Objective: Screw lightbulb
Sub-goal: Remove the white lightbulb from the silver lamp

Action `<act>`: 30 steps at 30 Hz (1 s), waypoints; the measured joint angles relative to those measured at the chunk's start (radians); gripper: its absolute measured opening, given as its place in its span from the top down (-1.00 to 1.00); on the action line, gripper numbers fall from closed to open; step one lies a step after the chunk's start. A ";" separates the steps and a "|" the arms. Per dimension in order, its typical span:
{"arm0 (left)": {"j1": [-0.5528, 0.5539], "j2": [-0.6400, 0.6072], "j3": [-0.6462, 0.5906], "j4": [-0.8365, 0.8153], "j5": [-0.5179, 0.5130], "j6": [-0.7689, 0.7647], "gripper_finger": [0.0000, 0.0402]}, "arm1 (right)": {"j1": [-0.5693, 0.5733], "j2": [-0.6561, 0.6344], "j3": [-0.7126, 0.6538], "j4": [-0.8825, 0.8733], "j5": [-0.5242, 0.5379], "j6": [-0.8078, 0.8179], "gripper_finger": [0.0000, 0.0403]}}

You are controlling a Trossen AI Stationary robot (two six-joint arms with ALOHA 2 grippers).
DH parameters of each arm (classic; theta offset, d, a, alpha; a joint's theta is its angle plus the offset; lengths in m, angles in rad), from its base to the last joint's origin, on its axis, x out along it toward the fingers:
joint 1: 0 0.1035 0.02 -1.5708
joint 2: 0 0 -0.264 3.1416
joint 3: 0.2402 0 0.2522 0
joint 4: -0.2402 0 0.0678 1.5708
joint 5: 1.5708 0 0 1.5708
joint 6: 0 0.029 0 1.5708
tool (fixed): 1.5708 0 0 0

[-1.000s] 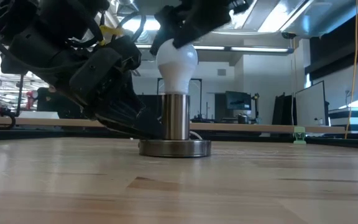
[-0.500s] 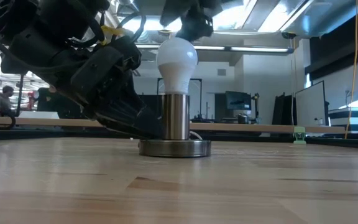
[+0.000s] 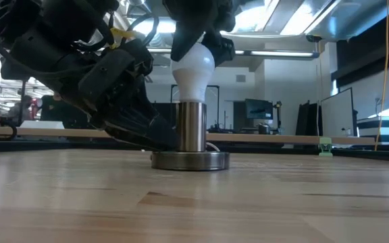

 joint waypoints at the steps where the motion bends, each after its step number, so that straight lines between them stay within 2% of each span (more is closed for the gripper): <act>1: 0.000 0.000 0.000 0.000 0.000 0.000 -0.51 | 0.000 0.001 0.000 -0.002 -0.005 -0.016 -0.66; 5: 0.000 0.000 0.000 -0.001 0.000 0.000 -0.51 | 0.000 0.002 0.000 -0.016 -0.018 -0.082 -0.44; 7: 0.000 0.000 0.000 -0.002 0.000 0.000 -0.51 | 0.000 0.002 0.000 -0.016 -0.020 -0.155 -0.31; 9: 0.000 0.000 0.000 -0.002 0.000 0.000 -0.51 | 0.000 0.002 0.000 -0.015 -0.035 -0.250 -0.28; 18: 0.000 0.000 0.000 0.001 0.000 0.000 -0.51 | -0.003 0.002 0.000 -0.019 -0.199 -0.854 -0.39; 21: 0.000 -0.001 0.000 0.000 0.000 0.000 -0.51 | -0.002 0.002 -0.001 -0.022 -0.210 -0.988 -0.38; 25: -0.001 -0.001 0.000 0.000 -0.002 0.000 -0.51 | -0.002 0.002 -0.001 -0.016 -0.200 -1.051 -0.46; 30: 0.004 -0.002 0.001 0.003 0.043 -0.019 -0.51 | -0.007 0.003 -0.001 0.004 -0.168 -1.003 -0.66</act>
